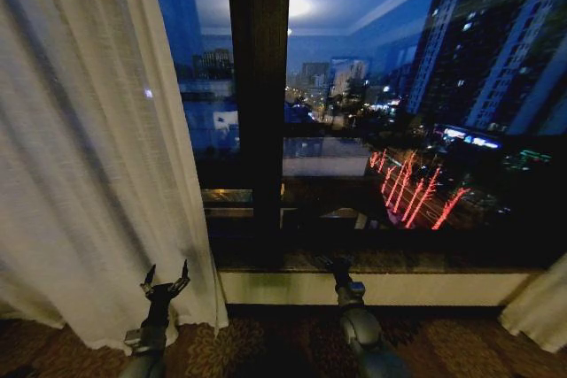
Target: Open the curtains by pulling them apart, changing their state from closed to fully open.
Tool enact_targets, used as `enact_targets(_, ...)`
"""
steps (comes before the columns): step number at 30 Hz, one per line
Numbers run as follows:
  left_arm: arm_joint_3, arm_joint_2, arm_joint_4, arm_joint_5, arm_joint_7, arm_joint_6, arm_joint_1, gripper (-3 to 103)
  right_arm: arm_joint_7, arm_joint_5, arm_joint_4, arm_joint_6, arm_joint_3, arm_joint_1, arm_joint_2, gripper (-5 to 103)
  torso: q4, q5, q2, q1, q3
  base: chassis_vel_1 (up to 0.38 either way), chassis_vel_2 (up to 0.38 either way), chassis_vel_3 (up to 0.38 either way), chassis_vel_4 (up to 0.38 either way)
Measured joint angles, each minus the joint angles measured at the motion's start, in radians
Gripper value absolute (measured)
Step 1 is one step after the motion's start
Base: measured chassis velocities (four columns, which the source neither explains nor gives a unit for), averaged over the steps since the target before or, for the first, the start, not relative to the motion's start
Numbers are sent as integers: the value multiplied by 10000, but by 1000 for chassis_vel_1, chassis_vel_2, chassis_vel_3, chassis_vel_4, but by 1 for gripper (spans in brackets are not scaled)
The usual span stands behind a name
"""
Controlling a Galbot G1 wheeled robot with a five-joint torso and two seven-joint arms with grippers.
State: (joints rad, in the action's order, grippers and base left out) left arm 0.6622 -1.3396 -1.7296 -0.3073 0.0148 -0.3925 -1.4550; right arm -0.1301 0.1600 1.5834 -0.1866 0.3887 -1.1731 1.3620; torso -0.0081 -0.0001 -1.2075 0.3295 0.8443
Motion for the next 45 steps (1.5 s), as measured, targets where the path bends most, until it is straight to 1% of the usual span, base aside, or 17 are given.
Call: enact_targets(45, 0, 0, 0, 0, 0, 0, 0, 100, 0, 0, 0, 0, 0, 0, 0, 100, 0, 0, 0, 0, 0, 0, 0, 0, 0)
